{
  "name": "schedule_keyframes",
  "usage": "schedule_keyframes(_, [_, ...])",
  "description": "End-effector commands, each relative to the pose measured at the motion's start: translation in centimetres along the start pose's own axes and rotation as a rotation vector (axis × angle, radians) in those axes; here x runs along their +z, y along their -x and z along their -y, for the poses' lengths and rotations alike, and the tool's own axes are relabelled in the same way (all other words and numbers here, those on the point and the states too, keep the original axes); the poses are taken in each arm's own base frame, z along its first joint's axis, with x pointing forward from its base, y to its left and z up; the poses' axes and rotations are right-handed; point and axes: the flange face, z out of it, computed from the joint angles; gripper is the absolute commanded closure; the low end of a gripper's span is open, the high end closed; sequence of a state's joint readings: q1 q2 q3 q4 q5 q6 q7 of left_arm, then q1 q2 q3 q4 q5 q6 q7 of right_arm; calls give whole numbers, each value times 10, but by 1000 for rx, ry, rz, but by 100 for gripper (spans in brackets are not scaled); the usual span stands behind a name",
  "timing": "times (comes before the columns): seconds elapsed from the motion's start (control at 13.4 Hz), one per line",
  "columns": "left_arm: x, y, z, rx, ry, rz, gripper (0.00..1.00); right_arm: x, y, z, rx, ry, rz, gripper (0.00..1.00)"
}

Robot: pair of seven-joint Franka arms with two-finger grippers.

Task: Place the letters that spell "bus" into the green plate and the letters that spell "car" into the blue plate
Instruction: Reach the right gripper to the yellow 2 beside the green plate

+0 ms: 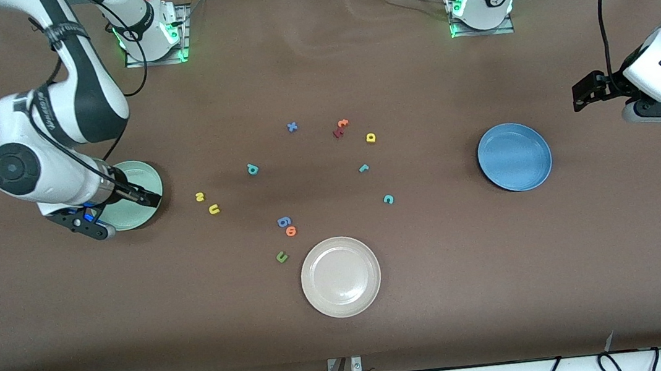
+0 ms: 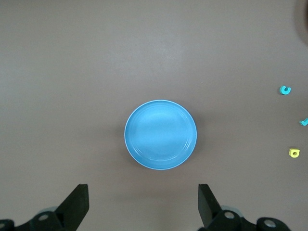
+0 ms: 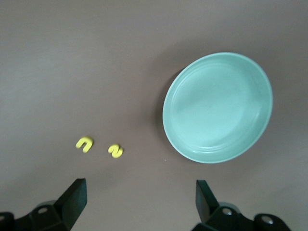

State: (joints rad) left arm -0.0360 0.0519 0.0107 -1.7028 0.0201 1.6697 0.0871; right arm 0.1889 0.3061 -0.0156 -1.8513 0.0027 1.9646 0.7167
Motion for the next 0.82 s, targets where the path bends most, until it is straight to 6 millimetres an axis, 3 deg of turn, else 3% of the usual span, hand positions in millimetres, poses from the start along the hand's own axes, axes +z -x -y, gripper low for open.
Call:
schedule_keyframes(0.0, [20,-18,-6,16,20,30,0,41,19,-4,151,-36,-17,0])
schedule_keyframes(0.15, [36,-33,-19,35,33,10,0,70,35,10,265,-60,-23,1])
schedule_keyframes(0.22, [41,-38,-39,67,35,9,0,83,40,14,310,-67,-25,1])
schedule_keyframes(0.52, [95,-57,-87,111,125,86,0,129,54,23,459,-109,-37,1])
schedule_keyframes(0.75, [128,-81,-178,244,83,24,0,152,53,30,502,-132,-46,1])
